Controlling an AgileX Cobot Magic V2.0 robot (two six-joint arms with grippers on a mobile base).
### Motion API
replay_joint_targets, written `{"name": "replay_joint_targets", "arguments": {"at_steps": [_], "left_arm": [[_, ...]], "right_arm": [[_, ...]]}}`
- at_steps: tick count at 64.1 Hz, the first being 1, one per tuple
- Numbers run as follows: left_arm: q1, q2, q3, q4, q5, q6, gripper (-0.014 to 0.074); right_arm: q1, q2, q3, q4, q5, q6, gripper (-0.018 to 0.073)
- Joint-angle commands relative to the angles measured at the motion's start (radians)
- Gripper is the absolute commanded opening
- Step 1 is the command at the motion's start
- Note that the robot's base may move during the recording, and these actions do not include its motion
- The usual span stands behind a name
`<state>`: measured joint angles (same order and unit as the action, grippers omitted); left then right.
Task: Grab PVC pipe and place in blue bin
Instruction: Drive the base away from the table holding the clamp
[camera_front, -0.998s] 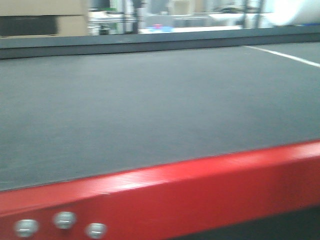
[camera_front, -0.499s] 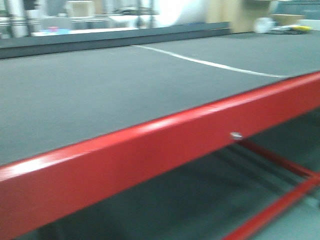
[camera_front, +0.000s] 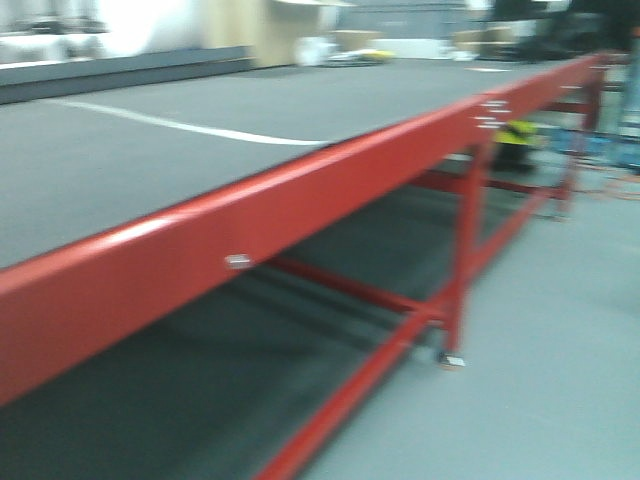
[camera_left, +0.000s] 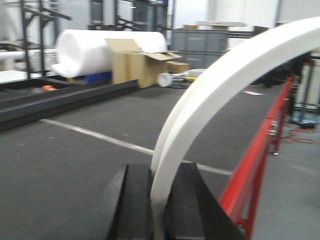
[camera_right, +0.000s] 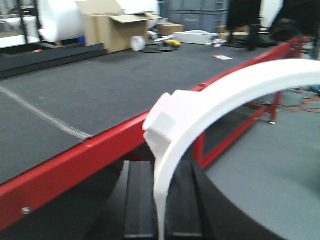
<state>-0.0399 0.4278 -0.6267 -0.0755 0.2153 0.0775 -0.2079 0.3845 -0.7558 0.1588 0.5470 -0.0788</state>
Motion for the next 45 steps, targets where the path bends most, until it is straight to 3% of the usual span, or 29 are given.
{"name": "replay_joint_targets", "arguments": {"at_steps": [1, 45], "left_arm": [[-0.006, -0.007, -0.003, -0.002, -0.025, -0.001, -0.0111], [-0.006, -0.007, -0.003, -0.002, -0.025, -0.001, -0.0111]], "right_arm": [[-0.001, -0.001, 0.000, 0.000, -0.032, 0.000, -0.0162], [-0.001, -0.001, 0.000, 0.000, -0.032, 0.000, -0.0162]]}}
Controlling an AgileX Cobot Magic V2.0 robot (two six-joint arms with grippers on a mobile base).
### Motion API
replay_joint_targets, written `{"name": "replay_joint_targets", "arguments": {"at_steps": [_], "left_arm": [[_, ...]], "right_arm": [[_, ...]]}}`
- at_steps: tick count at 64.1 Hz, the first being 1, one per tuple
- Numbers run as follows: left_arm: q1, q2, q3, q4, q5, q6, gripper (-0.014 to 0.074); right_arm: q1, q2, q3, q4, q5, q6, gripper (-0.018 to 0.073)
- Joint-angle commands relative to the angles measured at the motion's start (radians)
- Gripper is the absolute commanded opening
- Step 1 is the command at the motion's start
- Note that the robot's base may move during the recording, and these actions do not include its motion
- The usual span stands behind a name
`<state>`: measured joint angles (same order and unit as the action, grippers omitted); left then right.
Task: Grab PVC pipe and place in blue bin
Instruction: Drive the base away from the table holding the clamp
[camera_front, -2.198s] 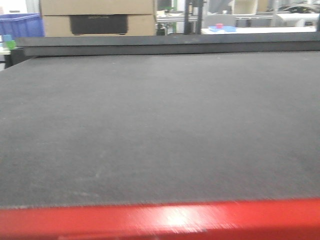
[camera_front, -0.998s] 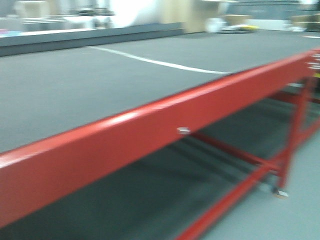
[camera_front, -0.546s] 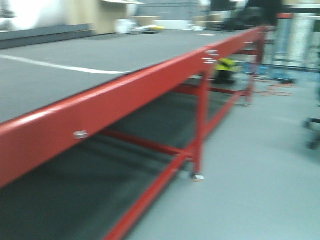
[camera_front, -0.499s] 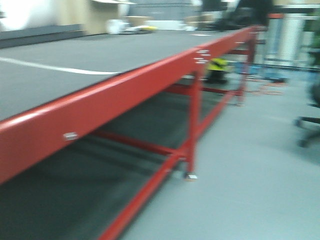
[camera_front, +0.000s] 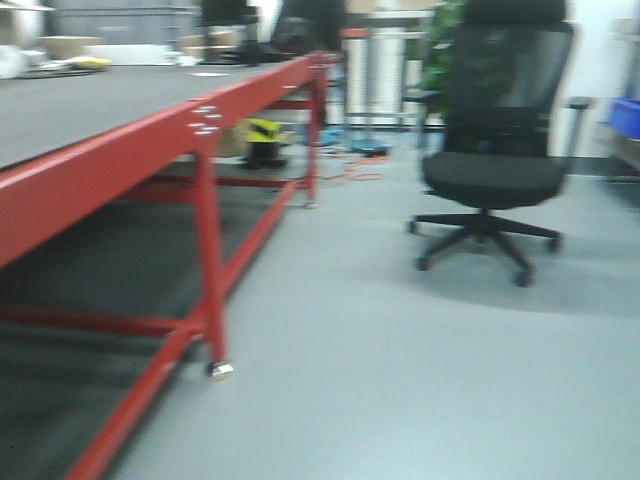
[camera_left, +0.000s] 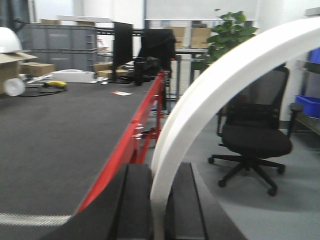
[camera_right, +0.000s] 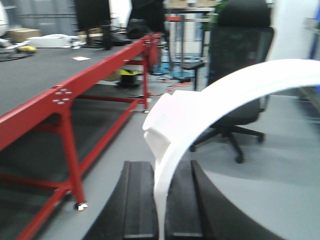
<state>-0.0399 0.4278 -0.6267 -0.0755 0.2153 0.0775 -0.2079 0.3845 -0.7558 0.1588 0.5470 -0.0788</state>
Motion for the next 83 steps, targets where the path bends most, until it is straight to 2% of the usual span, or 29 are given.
{"name": "replay_joint_targets", "arguments": {"at_steps": [1, 83], "left_arm": [[-0.006, -0.007, -0.003, -0.002, -0.025, -0.001, -0.0111], [-0.006, -0.007, -0.003, -0.002, -0.025, -0.001, -0.0111]], "right_arm": [[-0.001, -0.001, 0.000, 0.000, -0.032, 0.000, -0.0162], [-0.001, -0.001, 0.000, 0.000, -0.032, 0.000, -0.0162]]}}
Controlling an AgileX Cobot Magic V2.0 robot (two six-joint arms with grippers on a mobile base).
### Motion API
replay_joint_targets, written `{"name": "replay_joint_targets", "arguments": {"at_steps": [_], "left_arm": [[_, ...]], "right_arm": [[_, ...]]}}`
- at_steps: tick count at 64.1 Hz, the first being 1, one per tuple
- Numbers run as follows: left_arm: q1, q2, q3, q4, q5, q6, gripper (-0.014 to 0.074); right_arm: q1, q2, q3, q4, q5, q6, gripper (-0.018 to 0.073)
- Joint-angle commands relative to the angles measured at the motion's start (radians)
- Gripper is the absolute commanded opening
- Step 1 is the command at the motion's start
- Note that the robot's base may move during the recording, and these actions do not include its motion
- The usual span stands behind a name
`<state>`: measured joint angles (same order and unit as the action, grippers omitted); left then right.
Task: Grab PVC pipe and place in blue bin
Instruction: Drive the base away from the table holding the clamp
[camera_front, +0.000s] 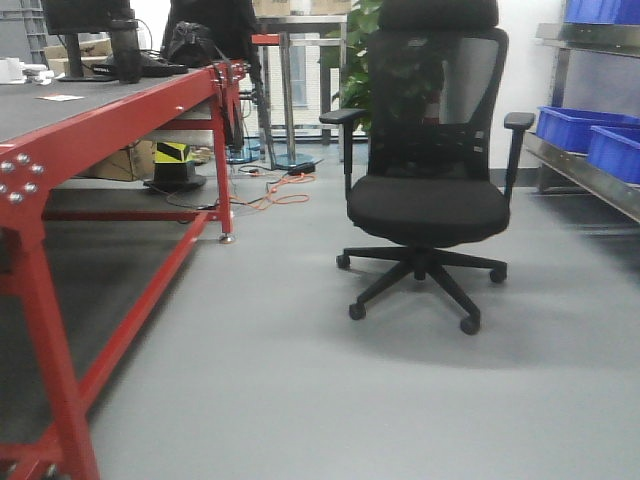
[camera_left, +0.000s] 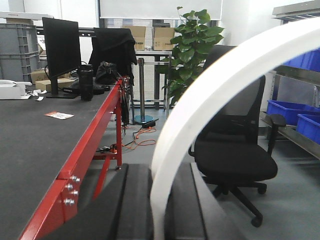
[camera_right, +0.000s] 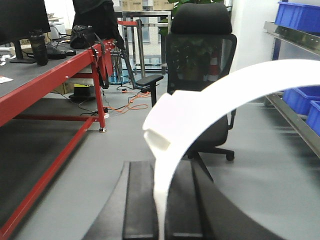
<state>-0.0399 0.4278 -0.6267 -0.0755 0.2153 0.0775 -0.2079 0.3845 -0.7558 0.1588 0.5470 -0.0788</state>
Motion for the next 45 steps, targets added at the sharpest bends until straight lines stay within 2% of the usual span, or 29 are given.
{"name": "replay_joint_targets", "arguments": {"at_steps": [1, 45], "left_arm": [[-0.006, -0.007, -0.003, -0.002, -0.025, -0.001, -0.0111], [-0.006, -0.007, -0.003, -0.002, -0.025, -0.001, -0.0111]], "right_arm": [[-0.001, -0.001, 0.000, 0.000, -0.032, 0.000, -0.0162], [-0.001, -0.001, 0.000, 0.000, -0.032, 0.000, -0.0162]]}}
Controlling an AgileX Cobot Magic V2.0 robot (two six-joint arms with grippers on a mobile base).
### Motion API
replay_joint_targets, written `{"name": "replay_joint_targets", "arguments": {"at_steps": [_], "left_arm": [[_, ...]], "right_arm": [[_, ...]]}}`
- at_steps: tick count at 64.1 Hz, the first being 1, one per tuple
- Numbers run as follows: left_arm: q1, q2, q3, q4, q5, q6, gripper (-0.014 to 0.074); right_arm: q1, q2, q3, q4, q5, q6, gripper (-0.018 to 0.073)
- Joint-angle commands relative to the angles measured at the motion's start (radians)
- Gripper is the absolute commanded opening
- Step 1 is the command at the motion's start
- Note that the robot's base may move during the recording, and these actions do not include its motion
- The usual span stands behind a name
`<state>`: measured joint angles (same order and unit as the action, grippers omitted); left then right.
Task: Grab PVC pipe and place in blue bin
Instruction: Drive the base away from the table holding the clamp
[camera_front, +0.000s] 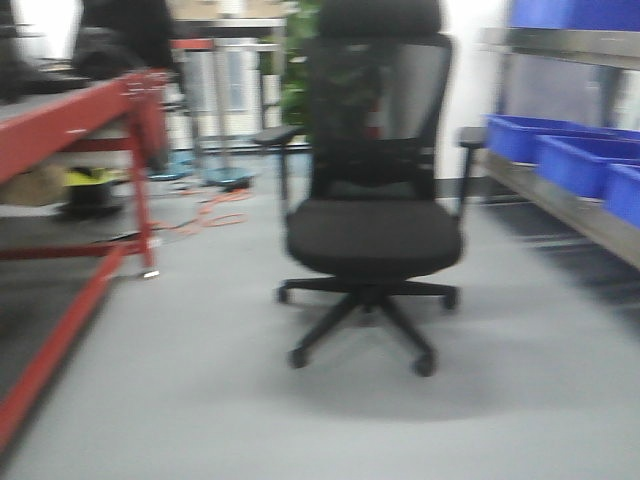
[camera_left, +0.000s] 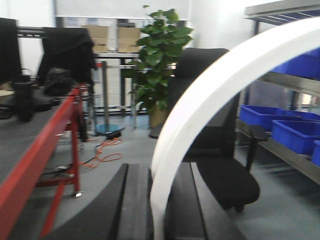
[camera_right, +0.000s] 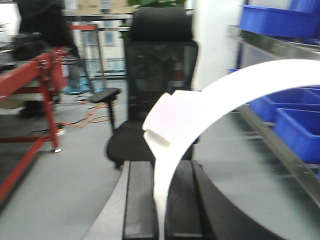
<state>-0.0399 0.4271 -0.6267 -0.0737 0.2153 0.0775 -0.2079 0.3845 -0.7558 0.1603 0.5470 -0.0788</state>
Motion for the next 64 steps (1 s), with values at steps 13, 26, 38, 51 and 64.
{"name": "replay_joint_targets", "arguments": {"at_steps": [13, 26, 38, 51, 64], "left_arm": [[-0.006, -0.006, -0.003, -0.004, -0.025, -0.001, -0.0111], [-0.006, -0.006, -0.003, -0.004, -0.025, -0.001, -0.0111], [-0.006, -0.006, -0.003, -0.004, -0.025, -0.001, -0.0111], [-0.006, -0.006, -0.003, -0.004, -0.025, -0.001, -0.0111], [-0.006, -0.006, -0.003, -0.004, -0.025, -0.001, -0.0111]], "right_arm": [[-0.001, -0.001, 0.000, -0.001, -0.032, 0.000, -0.0162], [-0.001, -0.001, 0.000, -0.001, -0.032, 0.000, -0.0162], [-0.001, -0.001, 0.000, -0.001, -0.032, 0.000, -0.0162], [-0.001, -0.001, 0.000, -0.001, -0.032, 0.000, -0.0162], [-0.001, -0.001, 0.000, -0.001, -0.032, 0.000, -0.0162]]}}
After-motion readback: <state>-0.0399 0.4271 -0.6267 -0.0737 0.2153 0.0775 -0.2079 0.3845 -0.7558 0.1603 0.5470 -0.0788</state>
